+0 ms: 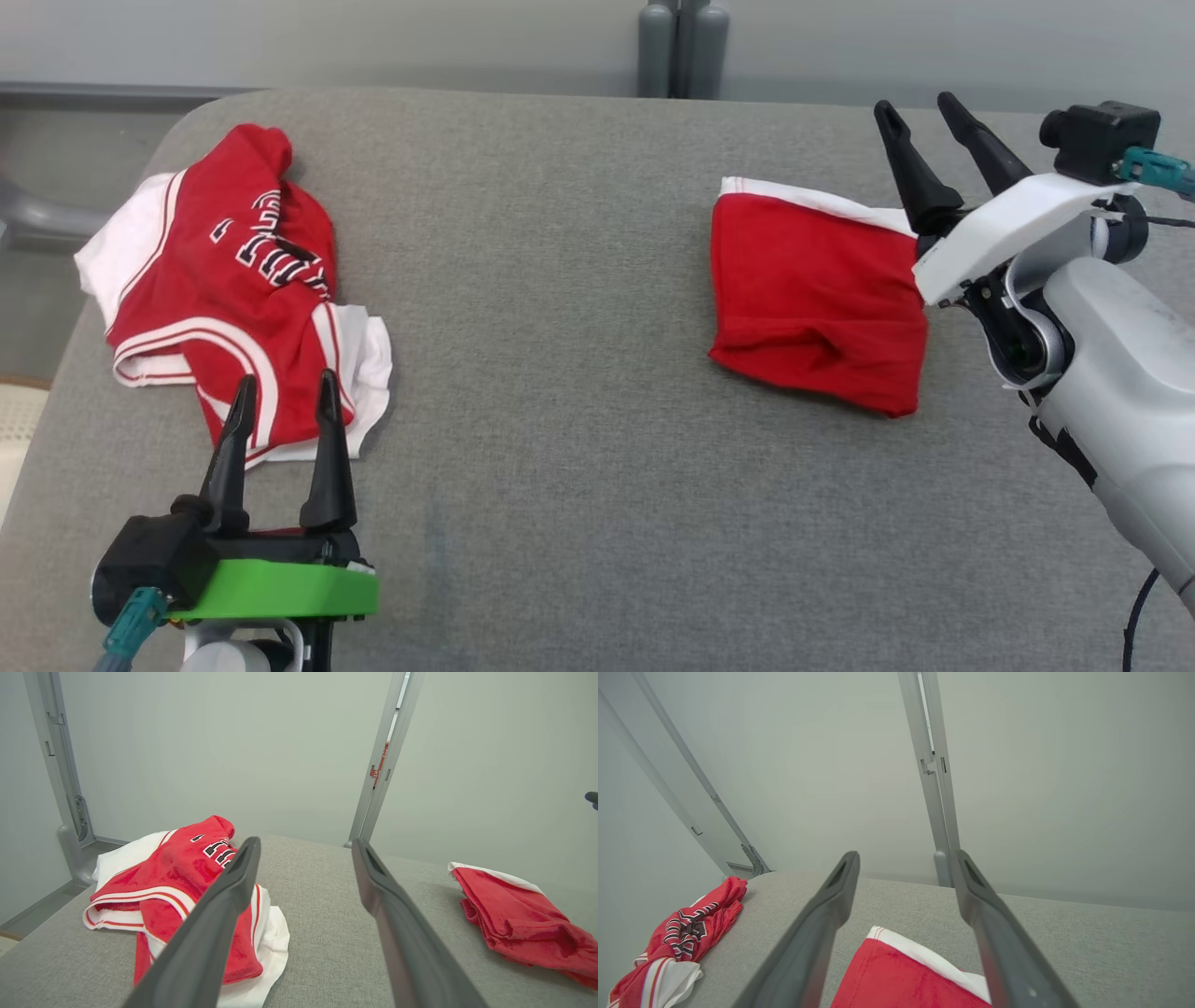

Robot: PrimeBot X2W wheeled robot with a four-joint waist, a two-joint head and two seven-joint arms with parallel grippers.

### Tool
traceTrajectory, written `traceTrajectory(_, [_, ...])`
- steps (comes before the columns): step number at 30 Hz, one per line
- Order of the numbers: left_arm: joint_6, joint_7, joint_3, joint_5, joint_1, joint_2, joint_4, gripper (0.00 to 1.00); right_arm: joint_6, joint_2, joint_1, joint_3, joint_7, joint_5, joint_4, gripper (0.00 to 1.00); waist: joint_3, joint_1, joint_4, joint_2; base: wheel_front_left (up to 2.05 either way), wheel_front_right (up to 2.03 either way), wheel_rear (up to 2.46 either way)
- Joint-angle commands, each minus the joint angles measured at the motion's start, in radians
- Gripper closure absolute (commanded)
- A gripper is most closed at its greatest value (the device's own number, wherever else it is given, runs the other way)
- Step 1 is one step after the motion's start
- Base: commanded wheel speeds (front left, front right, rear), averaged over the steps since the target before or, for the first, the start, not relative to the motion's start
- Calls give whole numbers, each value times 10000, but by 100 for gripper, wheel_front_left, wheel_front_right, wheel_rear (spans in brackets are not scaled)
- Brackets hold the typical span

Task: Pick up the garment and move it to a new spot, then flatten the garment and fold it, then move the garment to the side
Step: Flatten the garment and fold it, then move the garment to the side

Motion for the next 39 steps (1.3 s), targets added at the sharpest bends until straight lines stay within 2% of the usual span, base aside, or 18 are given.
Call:
traceTrajectory(1, [-32, -30, 128, 88, 190, 91, -59, 0, 5, -28, 411, -462, -38, -379, -298, 0, -766, 0, -1021, 0, 0, 0, 0])
traceTrajectory(8, [-78, -31, 425, 291, 382, 98, -70, 0, 5, 471, 2707, -2836, -39, -2208, -1908, 0, -1004, 0, -1758, 0, 0, 0, 0])
traceTrajectory(16, [-124, -31, 415, 314, 391, 45, 93, 0, 5, 1238, 5148, -4801, -41, -4344, -3482, 0, -1034, 0, -2127, 0, 0, 0, 0])
traceTrajectory(20, [-142, -31, 434, 306, 533, 17, 158, 0, 5, 1617, 6021, -5305, -40, -5019, -3957, 0, -1002, 0, -2228, 0, 0, 0, 0])
traceTrajectory(29, [-151, -31, 220, 357, 645, -25, 225, 0, 5, 2246, 6956, -6113, -40, -5591, -4487, 0, -927, 0, -2079, 0, 0, 0, 0])
traceTrajectory(39, [-162, -31, 146, 338, 549, -37, 212, 0, 5, 2293, 7018, -6215, -42, -5926, -4513, 0, -830, 0, -1900, 0, 0, 0, 0])
